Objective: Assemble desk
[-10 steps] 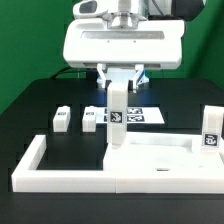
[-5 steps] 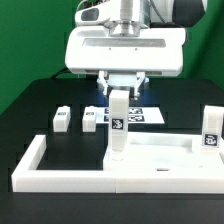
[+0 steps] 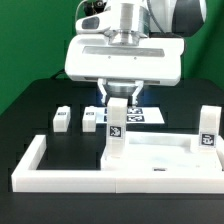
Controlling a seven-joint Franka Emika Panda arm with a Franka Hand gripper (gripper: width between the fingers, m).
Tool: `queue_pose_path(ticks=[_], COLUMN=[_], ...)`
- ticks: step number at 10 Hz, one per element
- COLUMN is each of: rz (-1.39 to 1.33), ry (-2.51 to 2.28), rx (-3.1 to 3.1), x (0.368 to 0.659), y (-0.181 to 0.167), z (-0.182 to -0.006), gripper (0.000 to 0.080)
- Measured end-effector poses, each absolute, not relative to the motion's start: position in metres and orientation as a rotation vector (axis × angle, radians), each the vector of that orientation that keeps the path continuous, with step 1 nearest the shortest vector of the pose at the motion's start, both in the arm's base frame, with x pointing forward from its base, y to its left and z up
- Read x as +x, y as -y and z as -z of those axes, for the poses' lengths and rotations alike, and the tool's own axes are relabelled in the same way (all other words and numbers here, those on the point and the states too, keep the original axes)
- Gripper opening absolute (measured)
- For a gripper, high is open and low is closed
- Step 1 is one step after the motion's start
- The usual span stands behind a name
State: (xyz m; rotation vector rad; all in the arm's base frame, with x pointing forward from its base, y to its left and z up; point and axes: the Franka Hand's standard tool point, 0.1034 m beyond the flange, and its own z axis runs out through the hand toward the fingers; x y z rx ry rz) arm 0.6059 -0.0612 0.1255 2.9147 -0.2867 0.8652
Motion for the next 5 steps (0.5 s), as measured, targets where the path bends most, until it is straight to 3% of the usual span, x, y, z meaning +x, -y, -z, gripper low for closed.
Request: queue_pose_path(ticks=[3, 4, 5], rz=[-0.886, -0.886, -0.885], ry=[0.287, 0.287, 0.287], rx=[2.899, 2.899, 2.899], x=[0.6066, 0.6065, 0.6065], y=[0.0632, 0.0632, 0.0632], z=[-0.1254, -0.1253, -0.1252], gripper=[0.0288, 0.0378, 0.0518])
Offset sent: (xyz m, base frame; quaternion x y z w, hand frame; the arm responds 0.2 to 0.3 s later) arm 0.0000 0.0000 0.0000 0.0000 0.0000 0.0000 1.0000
